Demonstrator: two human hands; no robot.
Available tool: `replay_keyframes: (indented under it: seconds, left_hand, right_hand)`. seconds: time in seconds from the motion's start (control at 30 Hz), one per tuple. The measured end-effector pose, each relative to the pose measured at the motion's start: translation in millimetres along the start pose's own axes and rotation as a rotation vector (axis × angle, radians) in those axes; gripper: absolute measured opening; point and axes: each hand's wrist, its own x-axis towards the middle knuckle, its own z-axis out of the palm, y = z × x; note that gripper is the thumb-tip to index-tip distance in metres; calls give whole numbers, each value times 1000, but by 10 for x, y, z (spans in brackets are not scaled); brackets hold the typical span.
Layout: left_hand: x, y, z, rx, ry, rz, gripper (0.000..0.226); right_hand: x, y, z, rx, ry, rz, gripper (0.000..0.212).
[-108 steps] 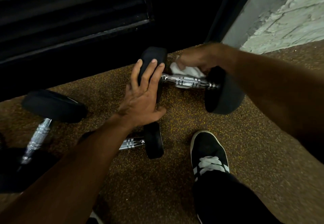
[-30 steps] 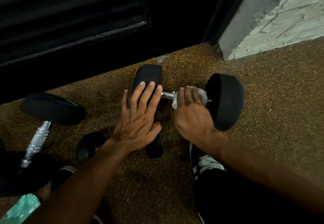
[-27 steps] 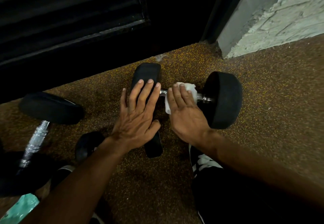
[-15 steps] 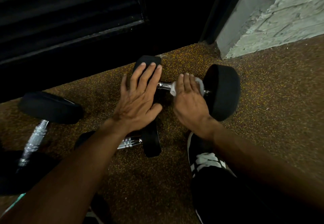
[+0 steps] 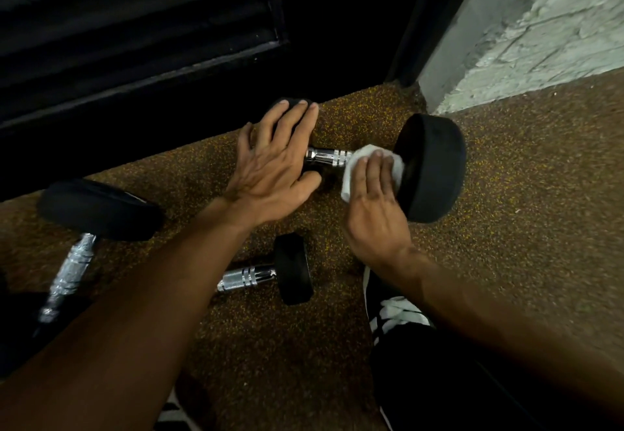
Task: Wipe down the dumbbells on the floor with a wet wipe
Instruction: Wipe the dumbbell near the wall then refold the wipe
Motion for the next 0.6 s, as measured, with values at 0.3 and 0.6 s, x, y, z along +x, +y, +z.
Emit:
replay_keyframes:
  seconds: [0.3,0.6]
  left_hand:
    - [142,-28,-60,-14,6,7,93]
    - [376,-69,-137,-182,-47,-29,86]
  right_hand:
    - [261,64,-105,167,85,72,68]
    - [-136,-37,-187,1841,-9,1005,28]
